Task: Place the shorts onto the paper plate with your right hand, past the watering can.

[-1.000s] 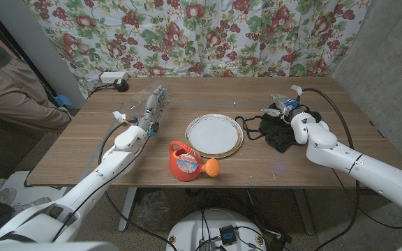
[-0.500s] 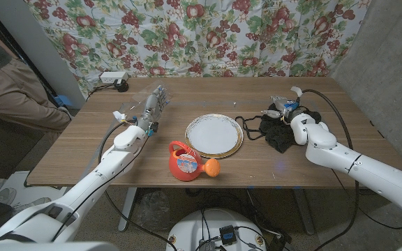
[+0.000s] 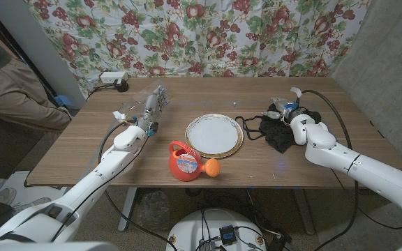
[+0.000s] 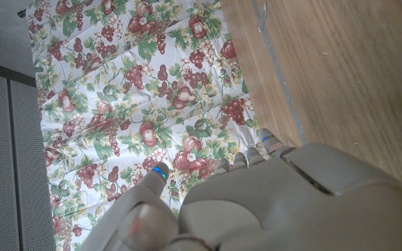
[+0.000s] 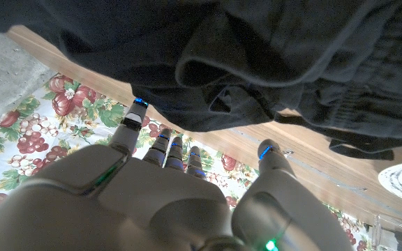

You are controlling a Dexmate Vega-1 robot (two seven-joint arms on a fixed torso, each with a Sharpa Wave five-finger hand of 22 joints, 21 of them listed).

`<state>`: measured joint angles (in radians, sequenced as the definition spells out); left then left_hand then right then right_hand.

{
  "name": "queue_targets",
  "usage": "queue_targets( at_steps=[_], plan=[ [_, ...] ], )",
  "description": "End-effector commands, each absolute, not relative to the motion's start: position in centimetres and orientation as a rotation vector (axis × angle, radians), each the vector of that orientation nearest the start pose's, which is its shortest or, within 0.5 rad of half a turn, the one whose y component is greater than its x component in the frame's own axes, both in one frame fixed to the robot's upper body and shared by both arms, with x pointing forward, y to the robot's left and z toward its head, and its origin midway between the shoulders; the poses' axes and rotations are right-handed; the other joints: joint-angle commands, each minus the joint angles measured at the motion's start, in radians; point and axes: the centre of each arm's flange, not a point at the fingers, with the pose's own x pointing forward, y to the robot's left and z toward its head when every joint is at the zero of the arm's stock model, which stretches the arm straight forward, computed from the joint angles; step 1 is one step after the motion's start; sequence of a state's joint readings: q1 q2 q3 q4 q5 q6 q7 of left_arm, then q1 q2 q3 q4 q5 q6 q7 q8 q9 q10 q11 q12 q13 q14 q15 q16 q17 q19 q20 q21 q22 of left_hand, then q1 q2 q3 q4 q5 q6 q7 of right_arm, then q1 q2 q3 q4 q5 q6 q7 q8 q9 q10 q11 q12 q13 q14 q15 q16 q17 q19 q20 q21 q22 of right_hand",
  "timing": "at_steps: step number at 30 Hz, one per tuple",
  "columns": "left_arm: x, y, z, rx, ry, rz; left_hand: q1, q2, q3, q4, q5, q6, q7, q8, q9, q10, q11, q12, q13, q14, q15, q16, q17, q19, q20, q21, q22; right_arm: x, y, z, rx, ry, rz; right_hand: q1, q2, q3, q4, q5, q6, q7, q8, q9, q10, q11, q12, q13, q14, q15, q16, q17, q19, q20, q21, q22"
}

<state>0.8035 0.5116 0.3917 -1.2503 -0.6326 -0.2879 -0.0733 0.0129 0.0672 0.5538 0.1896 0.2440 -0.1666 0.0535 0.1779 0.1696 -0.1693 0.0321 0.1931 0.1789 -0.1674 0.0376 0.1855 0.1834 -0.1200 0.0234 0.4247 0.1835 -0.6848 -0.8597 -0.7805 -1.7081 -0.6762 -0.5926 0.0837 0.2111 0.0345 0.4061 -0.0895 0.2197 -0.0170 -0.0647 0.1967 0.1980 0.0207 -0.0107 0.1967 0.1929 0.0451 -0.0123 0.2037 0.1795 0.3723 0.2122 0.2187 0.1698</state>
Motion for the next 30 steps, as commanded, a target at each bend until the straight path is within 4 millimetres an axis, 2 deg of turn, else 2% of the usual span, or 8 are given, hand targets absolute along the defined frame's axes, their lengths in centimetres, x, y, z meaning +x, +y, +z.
queue_targets(
  at_steps=[1,30],
  plan=[
    [66.0,28.7,-2.7,0.007,-0.577,-0.238,-0.001,0.107,-0.004,-0.003,0.005,-0.045,0.0,0.005,0.005,-0.065,0.0,0.007,0.004,-0.069,0.005,0.007,0.004,0.004,0.0,-0.004,0.005,63.5,-29.3,-1.7,-1.624,-0.191,-0.229,0.012,-0.004,0.001,-0.006,0.009,-0.005,-0.001,0.001,0.001,-0.001,-0.007,0.001,0.006,0.01,0.002,-0.001,0.001,0.012,-0.002,0.005,0.003],
    [65.0,28.7,-3.0,0.008,-0.587,-0.236,-0.001,0.108,-0.005,-0.003,0.005,-0.045,-0.001,0.005,0.005,-0.064,0.002,0.007,0.004,-0.069,0.006,0.007,0.004,0.004,-0.001,-0.008,0.005,63.3,-29.4,-2.9,-1.631,-0.147,-0.2,0.022,0.003,0.007,-0.015,0.012,0.001,0.003,0.004,0.002,0.009,-0.005,0.005,0.006,0.019,0.0,-0.001,0.001,0.035,-0.002,0.004,0.003]
  ],
)
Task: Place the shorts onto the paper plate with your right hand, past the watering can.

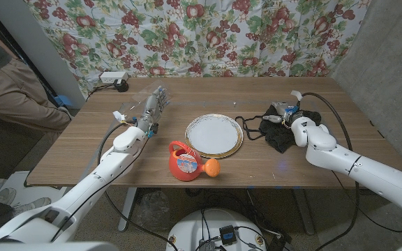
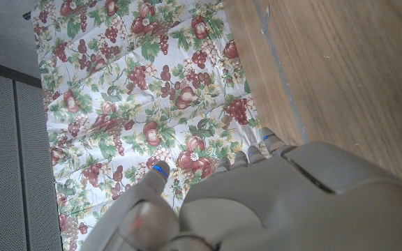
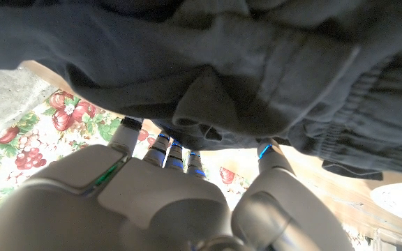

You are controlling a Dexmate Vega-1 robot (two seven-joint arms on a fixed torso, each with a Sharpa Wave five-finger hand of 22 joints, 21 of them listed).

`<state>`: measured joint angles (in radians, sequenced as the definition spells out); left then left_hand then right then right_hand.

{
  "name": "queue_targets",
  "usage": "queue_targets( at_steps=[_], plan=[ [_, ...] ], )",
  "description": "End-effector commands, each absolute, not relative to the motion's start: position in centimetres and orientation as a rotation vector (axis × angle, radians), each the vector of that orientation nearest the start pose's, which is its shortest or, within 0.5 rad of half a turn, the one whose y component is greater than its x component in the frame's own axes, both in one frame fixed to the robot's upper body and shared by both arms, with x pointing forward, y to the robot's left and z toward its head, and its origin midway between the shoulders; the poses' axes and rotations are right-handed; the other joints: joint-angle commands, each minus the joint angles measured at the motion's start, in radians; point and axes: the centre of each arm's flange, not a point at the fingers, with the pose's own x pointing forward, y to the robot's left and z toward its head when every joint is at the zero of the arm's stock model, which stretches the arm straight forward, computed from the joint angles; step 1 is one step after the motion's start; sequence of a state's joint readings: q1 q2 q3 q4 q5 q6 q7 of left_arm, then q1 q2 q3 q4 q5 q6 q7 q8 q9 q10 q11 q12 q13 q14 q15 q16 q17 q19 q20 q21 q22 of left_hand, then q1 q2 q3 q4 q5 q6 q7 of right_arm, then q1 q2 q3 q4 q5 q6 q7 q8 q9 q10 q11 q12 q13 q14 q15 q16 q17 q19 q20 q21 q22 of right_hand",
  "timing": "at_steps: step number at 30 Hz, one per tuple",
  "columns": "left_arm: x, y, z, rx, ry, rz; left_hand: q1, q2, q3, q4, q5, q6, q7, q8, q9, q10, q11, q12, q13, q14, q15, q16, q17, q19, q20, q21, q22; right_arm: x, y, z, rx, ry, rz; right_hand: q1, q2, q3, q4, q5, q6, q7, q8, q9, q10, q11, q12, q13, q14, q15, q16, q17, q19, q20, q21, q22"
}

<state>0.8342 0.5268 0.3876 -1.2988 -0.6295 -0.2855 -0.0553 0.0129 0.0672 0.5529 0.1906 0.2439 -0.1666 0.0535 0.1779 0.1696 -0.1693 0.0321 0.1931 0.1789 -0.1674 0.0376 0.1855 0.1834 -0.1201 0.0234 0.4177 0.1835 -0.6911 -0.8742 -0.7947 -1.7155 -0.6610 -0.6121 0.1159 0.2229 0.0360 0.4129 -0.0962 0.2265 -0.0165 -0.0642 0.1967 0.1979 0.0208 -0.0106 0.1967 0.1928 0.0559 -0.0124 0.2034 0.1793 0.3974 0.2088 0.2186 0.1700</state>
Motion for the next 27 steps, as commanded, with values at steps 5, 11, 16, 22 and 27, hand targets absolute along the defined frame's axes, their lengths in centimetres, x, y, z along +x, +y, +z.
queue_targets(
  at_steps=[5,11,16,22,27],
  plan=[
    [65.13,28.67,-2.95,0.01,-0.585,-0.236,-0.001,0.108,-0.004,-0.004,0.005,-0.045,-0.001,0.005,0.005,-0.063,0.001,0.007,0.004,-0.069,0.005,0.007,0.004,0.005,0.0,-0.002,0.005,63.4,-29.45,-3.01,-1.63,-0.143,-0.194,0.012,0.002,0.0,-0.009,0.006,0.002,0.003,0.005,0.002,0.01,-0.005,0.005,0.006,0.012,0.0,0.0,0.001,0.013,0.001,0.004,0.003],
    [65.32,28.69,-2.84,0.009,-0.585,-0.236,-0.001,0.109,-0.004,-0.004,0.005,-0.044,0.0,0.005,0.005,-0.063,0.002,0.007,0.004,-0.068,0.006,0.007,0.004,0.005,0.001,-0.003,0.005,63.72,-29.44,-3.07,-1.632,-0.132,-0.188,0.014,0.004,0.002,-0.011,0.006,0.005,0.004,0.006,0.002,0.014,-0.004,0.006,0.006,0.014,0.0,0.0,0.001,0.018,0.001,0.004,0.003],
    [65.47,28.68,-2.76,0.01,-0.583,-0.234,-0.001,0.109,-0.004,-0.004,0.006,-0.043,0.0,0.005,0.005,-0.063,0.002,0.007,0.004,-0.068,0.006,0.007,0.004,0.005,0.001,-0.003,0.005,64.0,-29.44,-3.0,-1.631,-0.122,-0.182,0.019,0.012,0.005,-0.013,0.005,0.013,0.005,0.009,0.002,0.02,-0.003,0.008,0.006,0.026,0.0,0.003,0.002,0.036,-0.005,0.007,0.003],
    [65.7,28.52,-2.74,0.008,-0.582,-0.24,0.0,0.109,-0.004,-0.004,0.006,-0.043,0.001,0.005,0.005,-0.063,0.002,0.007,0.004,-0.068,0.007,0.007,0.004,0.005,0.001,-0.004,0.005,64.14,-29.45,-2.9,-1.631,-0.125,-0.186,0.047,0.041,0.019,-0.026,0.001,0.029,0.007,0.013,0.001,0.036,-0.002,0.01,0.005,0.048,-0.005,0.006,0.001,0.11,-0.018,0.022,0.003],
    [65.74,28.44,-2.71,0.009,-0.582,-0.241,0.0,0.109,-0.005,-0.004,0.006,-0.043,0.0,0.005,0.005,-0.062,0.003,0.007,0.004,-0.068,0.007,0.007,0.004,0.006,0.002,-0.004,0.005,64.21,-29.5,-2.88,-1.631,-0.125,-0.189,0.077,0.068,0.033,-0.039,-0.003,0.047,0.008,0.017,0.001,0.055,-0.004,0.013,0.005,0.07,-0.017,0.009,0.002,0.173,-0.031,0.033,0.002]
  ],
)
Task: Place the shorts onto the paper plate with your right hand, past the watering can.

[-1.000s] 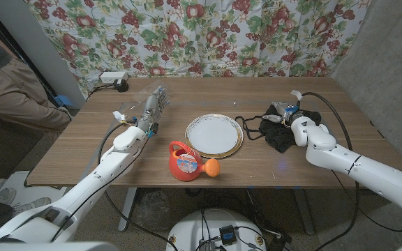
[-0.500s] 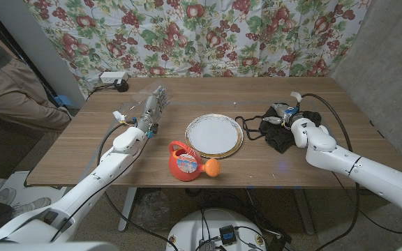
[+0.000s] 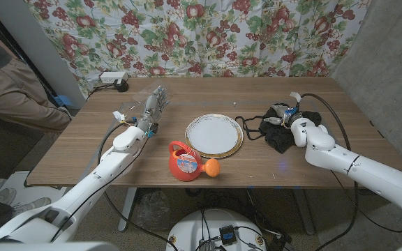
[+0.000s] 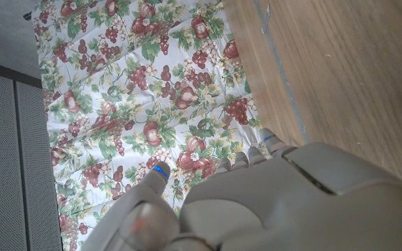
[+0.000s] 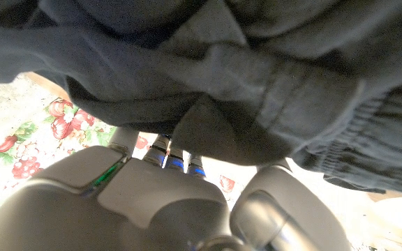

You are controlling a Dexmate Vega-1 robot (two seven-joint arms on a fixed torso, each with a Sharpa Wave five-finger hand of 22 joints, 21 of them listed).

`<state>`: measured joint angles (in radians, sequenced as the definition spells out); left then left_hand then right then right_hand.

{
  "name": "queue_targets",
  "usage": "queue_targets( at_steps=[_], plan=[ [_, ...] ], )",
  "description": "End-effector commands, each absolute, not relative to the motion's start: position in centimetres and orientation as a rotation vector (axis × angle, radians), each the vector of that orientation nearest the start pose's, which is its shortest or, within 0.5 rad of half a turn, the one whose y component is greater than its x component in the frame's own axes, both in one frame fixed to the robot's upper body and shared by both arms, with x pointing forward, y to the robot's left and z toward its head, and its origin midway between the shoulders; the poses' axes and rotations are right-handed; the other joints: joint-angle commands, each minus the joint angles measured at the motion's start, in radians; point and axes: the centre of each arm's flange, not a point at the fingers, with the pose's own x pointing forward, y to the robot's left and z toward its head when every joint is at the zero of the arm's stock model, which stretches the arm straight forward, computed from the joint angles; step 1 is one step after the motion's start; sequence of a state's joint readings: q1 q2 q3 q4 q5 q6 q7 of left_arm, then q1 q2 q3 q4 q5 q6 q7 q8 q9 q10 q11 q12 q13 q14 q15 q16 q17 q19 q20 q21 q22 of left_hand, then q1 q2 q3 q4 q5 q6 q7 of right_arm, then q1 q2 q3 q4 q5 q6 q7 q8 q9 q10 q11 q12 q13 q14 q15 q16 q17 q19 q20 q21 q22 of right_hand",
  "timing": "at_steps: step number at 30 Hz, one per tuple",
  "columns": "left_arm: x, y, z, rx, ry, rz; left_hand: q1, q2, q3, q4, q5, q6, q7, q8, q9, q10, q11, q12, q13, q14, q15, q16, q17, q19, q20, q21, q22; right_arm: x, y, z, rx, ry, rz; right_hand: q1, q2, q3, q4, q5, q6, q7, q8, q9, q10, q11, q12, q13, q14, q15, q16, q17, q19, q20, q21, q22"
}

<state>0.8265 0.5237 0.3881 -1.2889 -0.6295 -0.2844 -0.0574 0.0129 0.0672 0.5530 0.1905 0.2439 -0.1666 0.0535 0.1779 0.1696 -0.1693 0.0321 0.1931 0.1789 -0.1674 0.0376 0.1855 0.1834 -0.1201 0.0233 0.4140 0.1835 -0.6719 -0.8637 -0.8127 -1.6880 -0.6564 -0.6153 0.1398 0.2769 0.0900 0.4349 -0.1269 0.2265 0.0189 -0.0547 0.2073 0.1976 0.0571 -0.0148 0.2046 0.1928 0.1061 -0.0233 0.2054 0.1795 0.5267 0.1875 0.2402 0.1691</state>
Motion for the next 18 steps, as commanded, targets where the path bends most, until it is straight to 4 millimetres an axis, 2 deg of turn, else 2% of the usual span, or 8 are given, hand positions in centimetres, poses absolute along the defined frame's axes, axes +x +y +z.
queue_targets(
  at_steps=[1,4,7,11,13,15,17,18],
  plan=[
    [65.75,28.44,-2.71,0.005,-0.581,-0.243,0.0,0.109,-0.005,-0.004,0.006,-0.043,0.001,0.005,0.005,-0.062,0.003,0.007,0.004,-0.068,0.007,0.007,0.004,0.005,0.002,-0.001,0.005,64.23,-29.52,-2.9,-1.631,-0.122,-0.188,0.032,0.019,0.015,-0.012,-0.004,0.018,-0.001,0.007,0.001,0.025,-0.001,0.006,0.005,0.028,-0.009,0.009,0.002,0.059,-0.017,0.014,0.003],
    [65.74,28.39,-2.68,0.008,-0.584,-0.241,0.0,0.109,-0.005,-0.004,0.006,-0.042,0.0,0.005,0.005,-0.062,0.003,0.007,0.004,-0.069,0.008,0.006,0.004,0.006,0.001,-0.001,0.005,64.28,-29.59,-2.96,-1.631,-0.116,-0.191,0.054,0.029,0.021,-0.021,-0.009,0.046,0.004,0.015,0.001,0.046,0.002,0.01,0.004,0.044,-0.015,0.01,0.002,0.094,-0.038,0.017,0.003],
    [65.68,28.31,-2.63,0.008,-0.588,-0.243,0.0,0.109,-0.005,-0.004,0.006,-0.042,-0.001,0.005,0.005,-0.062,0.003,0.007,0.004,-0.068,0.006,0.007,0.004,0.006,0.001,-0.001,0.005,64.39,-29.64,-3.07,-1.627,-0.112,-0.185,0.088,0.04,0.029,-0.032,-0.015,0.082,0.013,0.023,0.001,0.087,0.008,0.019,0.004,0.078,-0.029,0.017,0.002,0.149,-0.069,0.025,0.004],
    [65.65,28.2,-2.59,0.008,-0.59,-0.248,-0.001,0.109,-0.005,-0.004,0.006,-0.042,-0.001,0.005,0.005,-0.06,0.003,0.008,0.004,-0.068,0.007,0.007,0.004,0.006,0.001,-0.002,0.005,64.49,-29.59,-3.17,-1.632,-0.11,-0.189,0.158,0.055,0.041,-0.043,-0.025,0.136,0.027,0.03,0.002,0.12,0.01,0.019,0.004,0.124,-0.041,0.022,0.005,0.263,-0.139,0.049,0.007],
    [65.61,28.21,-2.57,0.011,-0.594,-0.243,-0.001,0.109,-0.005,-0.004,0.006,-0.042,-0.001,0.005,0.005,-0.06,0.002,0.008,0.004,-0.068,0.007,0.007,0.004,0.006,0.001,-0.002,0.005,64.52,-29.51,-3.2,-1.634,-0.113,-0.194,0.213,0.06,0.053,-0.05,-0.027,0.163,0.032,0.032,0.002,0.139,0.005,0.019,0.004,0.158,-0.05,0.027,0.005,0.316,-0.174,0.06,0.009],
    [65.63,28.18,-2.61,0.006,-0.591,-0.248,-0.001,0.109,-0.005,-0.004,0.006,-0.042,-0.001,0.005,0.005,-0.06,0.003,0.008,0.004,-0.069,0.007,0.006,0.004,0.006,0.001,-0.002,0.005,64.54,-29.42,-3.18,-1.636,-0.121,-0.203,0.271,0.068,0.066,-0.054,-0.027,0.196,0.037,0.037,0.002,0.181,0.013,0.029,0.005,0.196,-0.057,0.035,0.007,0.359,-0.214,0.07,0.011],
    [65.58,28.19,-2.64,0.012,-0.592,-0.245,-0.001,0.109,-0.005,-0.004,0.006,-0.041,-0.001,0.006,0.005,-0.059,0.003,0.008,0.004,-0.068,0.007,0.007,0.004,0.006,0.001,-0.003,0.005,64.5,-29.35,-3.13,-1.634,-0.133,-0.214,0.35,0.09,0.087,-0.049,-0.03,0.231,0.038,0.039,0.003,0.237,0.025,0.041,0.007,0.245,-0.073,0.051,0.016,0.409,-0.269,0.086,0.016],
    [65.61,28.2,-2.66,0.01,-0.59,-0.249,-0.001,0.109,-0.005,-0.003,0.006,-0.04,-0.001,0.006,0.005,-0.059,0.003,0.008,0.004,-0.068,0.007,0.007,0.004,0.006,0.001,-0.003,0.005,64.47,-29.3,-3.09,-1.635,-0.141,-0.221,0.375,0.096,0.091,-0.042,-0.033,0.255,0.04,0.043,0.004,0.264,0.028,0.048,0.008,0.278,-0.079,0.066,0.023,0.422,-0.285,0.091,0.017]
  ],
)
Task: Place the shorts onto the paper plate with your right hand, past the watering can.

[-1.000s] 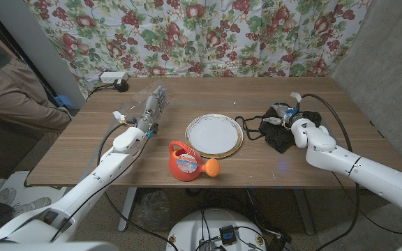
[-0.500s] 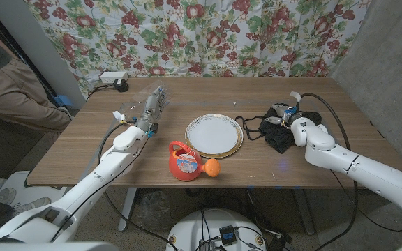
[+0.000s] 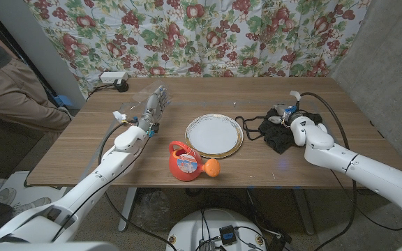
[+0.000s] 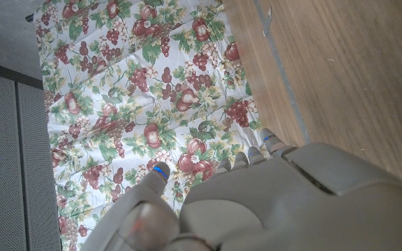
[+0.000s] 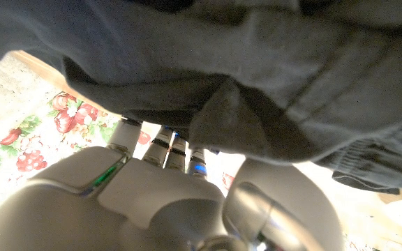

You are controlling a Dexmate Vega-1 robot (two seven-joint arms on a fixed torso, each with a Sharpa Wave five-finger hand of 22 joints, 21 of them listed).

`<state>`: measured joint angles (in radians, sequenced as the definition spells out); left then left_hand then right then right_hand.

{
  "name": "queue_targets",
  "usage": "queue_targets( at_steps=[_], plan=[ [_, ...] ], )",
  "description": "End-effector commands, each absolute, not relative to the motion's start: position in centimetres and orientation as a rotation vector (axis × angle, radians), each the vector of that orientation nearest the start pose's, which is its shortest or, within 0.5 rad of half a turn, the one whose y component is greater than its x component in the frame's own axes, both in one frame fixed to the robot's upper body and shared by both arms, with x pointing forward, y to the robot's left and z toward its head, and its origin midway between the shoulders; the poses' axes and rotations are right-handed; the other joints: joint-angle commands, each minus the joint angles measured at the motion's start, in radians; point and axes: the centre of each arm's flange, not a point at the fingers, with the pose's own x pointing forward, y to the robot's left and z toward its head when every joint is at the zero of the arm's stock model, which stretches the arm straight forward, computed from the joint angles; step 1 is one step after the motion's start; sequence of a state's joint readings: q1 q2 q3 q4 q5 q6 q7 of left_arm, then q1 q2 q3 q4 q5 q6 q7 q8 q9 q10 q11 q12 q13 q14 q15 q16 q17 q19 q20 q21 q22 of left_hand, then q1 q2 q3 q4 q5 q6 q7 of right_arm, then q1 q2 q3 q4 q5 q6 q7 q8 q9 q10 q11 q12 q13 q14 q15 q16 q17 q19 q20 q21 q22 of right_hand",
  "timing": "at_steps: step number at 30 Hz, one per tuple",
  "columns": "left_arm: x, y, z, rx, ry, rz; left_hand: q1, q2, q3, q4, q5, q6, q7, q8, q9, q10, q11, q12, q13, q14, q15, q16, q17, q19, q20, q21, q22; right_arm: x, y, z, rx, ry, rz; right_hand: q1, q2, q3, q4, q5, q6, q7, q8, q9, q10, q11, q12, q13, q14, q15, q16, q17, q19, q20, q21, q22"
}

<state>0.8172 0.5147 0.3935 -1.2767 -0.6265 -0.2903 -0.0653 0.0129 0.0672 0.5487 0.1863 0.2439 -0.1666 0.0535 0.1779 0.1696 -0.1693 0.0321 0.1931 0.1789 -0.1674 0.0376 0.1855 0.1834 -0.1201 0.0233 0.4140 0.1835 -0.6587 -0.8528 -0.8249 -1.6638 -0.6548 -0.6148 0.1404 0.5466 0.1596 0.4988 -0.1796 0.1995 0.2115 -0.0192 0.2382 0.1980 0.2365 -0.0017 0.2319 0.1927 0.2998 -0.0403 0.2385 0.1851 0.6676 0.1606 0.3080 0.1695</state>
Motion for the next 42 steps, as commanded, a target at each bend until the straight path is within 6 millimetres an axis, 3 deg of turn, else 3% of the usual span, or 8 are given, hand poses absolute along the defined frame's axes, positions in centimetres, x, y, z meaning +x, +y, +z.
queue_targets(
  at_steps=[1,7,9,12,14,16,26,42],
  plan=[
    [65.6,28.2,-2.7,0.005,-0.591,-0.249,-0.001,0.109,-0.001,0.001,0.006,-0.039,-0.002,0.006,0.005,-0.059,0.003,0.008,0.004,-0.068,0.007,0.007,0.004,0.006,0.001,-0.003,0.005,64.4,-29.2,-3.0,-1.638,-0.148,-0.226,0.142,0.03,0.035,0.016,-0.008,0.09,0.006,0.017,0.004,0.117,0.017,0.027,0.01,0.133,-0.08,0.055,0.027,0.297,-0.275,0.031,0.02],
    [65.5,28.3,-2.7,0.009,-0.591,-0.25,-0.001,0.108,-0.002,0.001,0.006,-0.038,-0.002,0.007,0.005,-0.06,0.003,0.007,0.004,-0.068,0.006,0.006,0.004,0.007,0.0,-0.003,0.005,64.1,-28.8,-2.8,-1.655,-0.212,-0.266,0.357,0.046,0.109,0.027,-0.014,0.27,0.026,0.054,0.015,0.291,0.038,0.083,0.027,0.387,-0.17,0.169,0.081,0.353,-0.366,0.097,0.046],
    [65.5,28.3,-2.7,0.012,-0.594,-0.244,-0.001,0.108,-0.002,0.001,0.006,-0.037,-0.002,0.007,0.005,-0.06,0.003,0.007,0.004,-0.069,0.005,0.006,0.004,0.007,0.0,-0.003,0.005,64.0,-28.7,-2.8,-1.656,-0.226,-0.27,0.447,0.044,0.113,0.039,-0.022,0.323,0.027,0.056,0.021,0.325,0.043,0.109,0.045,0.465,-0.183,0.203,0.127,0.348,-0.38,0.141,0.069],
    [65.4,28.3,-2.6,0.011,-0.594,-0.249,-0.001,0.108,-0.002,0.001,0.006,-0.037,-0.002,0.006,0.005,-0.06,0.003,0.007,0.004,-0.069,0.005,0.006,0.004,0.007,0.0,-0.004,0.005,63.8,-28.6,-2.7,-1.652,-0.246,-0.277,0.595,0.034,0.101,0.022,-0.024,0.424,0.036,0.073,0.04,0.401,0.053,0.175,0.086,0.592,-0.187,0.243,0.204,0.34,-0.381,0.231,0.112],
    [65.4,28.3,-2.6,0.012,-0.593,-0.253,-0.001,0.108,-0.002,0.001,0.006,-0.037,-0.003,0.006,0.005,-0.06,0.003,0.007,0.004,-0.069,0.006,0.006,0.004,0.007,0.0,-0.004,0.005,63.7,-28.5,-2.7,-1.649,-0.26,-0.282,0.624,0.035,0.094,0.027,-0.025,0.443,0.034,0.079,0.051,0.414,0.052,0.192,0.098,0.63,-0.187,0.255,0.228,0.341,-0.383,0.26,0.124],
    [65.4,28.3,-2.6,0.014,-0.594,-0.25,-0.001,0.108,-0.002,0.001,0.006,-0.037,-0.002,0.006,0.005,-0.06,0.003,0.007,0.004,-0.069,0.006,0.006,0.004,0.007,0.0,-0.004,0.005,63.6,-28.5,-2.7,-1.644,-0.282,-0.287,0.711,0.029,0.077,0.024,-0.026,0.506,0.043,0.102,0.083,0.48,0.055,0.253,0.137,0.7,-0.182,0.278,0.299,0.337,-0.383,0.338,0.161],
    [65.3,28.3,-2.7,0.019,-0.591,-0.255,-0.002,0.107,-0.003,0.001,0.006,-0.035,-0.002,0.007,0.006,-0.06,0.003,0.007,0.004,-0.07,0.006,0.006,0.004,0.007,-0.001,-0.005,0.006,62.1,-28.3,-2.1,-1.627,-0.426,-0.36,0.787,0.02,0.045,0.023,-0.026,0.586,0.046,0.137,0.126,0.539,0.051,0.321,0.185,0.755,-0.18,0.301,0.392,0.328,-0.384,0.431,0.205],
    [64.8,28.5,-2.9,0.014,-0.599,-0.254,-0.002,0.107,-0.004,0.001,0.006,-0.035,0.0,0.006,0.006,-0.059,0.005,0.008,0.004,-0.07,0.008,0.006,0.004,0.007,0.0,-0.007,0.006,60.4,-27.4,0.0,-1.603,-0.604,-0.46,0.808,0.015,0.026,0.028,-0.024,0.617,0.042,0.143,0.128,0.559,0.038,0.336,0.192,0.761,-0.178,0.298,0.428,0.322,-0.383,0.474,0.222]
  ],
)
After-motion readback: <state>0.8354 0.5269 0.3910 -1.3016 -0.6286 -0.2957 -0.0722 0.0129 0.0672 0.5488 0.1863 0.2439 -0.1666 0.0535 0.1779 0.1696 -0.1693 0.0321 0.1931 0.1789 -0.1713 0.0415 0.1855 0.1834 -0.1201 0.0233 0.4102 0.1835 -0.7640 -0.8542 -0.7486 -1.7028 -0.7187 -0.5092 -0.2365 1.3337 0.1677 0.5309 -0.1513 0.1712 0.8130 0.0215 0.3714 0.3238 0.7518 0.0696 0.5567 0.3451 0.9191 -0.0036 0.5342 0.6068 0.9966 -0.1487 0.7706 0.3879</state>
